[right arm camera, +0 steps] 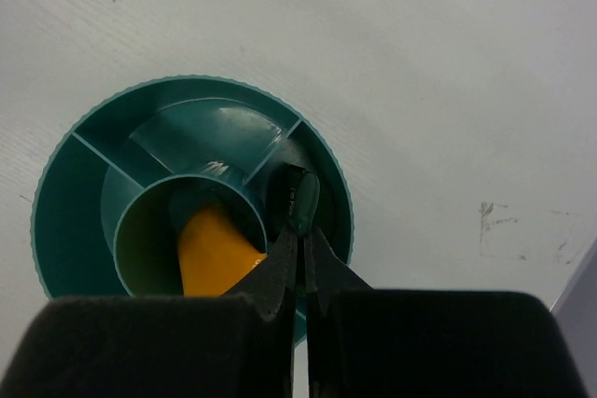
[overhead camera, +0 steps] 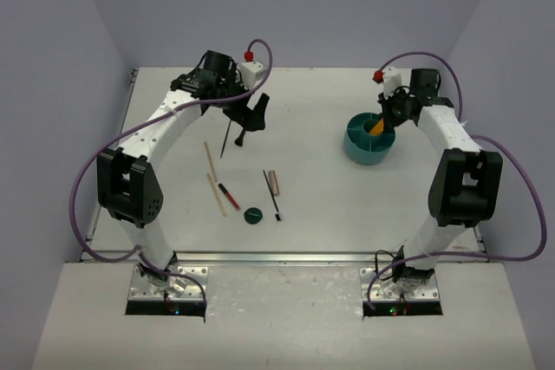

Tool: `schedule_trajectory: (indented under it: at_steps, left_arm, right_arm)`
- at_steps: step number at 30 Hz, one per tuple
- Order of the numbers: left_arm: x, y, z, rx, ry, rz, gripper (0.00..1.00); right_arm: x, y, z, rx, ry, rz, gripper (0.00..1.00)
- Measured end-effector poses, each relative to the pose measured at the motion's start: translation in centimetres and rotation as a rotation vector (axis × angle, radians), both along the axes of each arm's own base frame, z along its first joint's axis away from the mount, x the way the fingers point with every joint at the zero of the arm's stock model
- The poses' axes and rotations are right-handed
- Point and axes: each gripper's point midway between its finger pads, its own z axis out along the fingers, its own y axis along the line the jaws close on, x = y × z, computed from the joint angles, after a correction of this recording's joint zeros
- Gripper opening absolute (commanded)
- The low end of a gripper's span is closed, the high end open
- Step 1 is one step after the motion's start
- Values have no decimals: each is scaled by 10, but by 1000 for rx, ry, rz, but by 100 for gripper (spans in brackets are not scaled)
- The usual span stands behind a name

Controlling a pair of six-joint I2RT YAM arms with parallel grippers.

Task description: Organize the makeup

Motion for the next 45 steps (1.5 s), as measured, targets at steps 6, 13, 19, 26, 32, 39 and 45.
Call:
schedule_trajectory:
  at_steps: [6,13,19,26,32,39,45]
  left_arm:
    - [0,0,-1,1,1,1,100]
    - [0,0,-1,0,4,4,100]
    - [0,0,-1,1,4,4,100]
    - [0,1,-1,3,3,5,100]
    - [3,4,-3,19,-9,21,100]
    - [16,27,-12,105,-27,98,100]
    - [41,86,-32,136,28,293,100]
  right_arm:
    - [-6,-3,-11,-8,24,-24,12]
    - [-7,-5,-14,-2,33,-56,25]
    - [-4,-10,-11,-17,23,-82,29]
    - [5,-17,10,-31,-15,-124,44]
    - [16,-21,64,-12,-124,-193,54]
    - [8,-13,148,31,-295,-211,63]
    - [-34,139,166,25,-339,183,64]
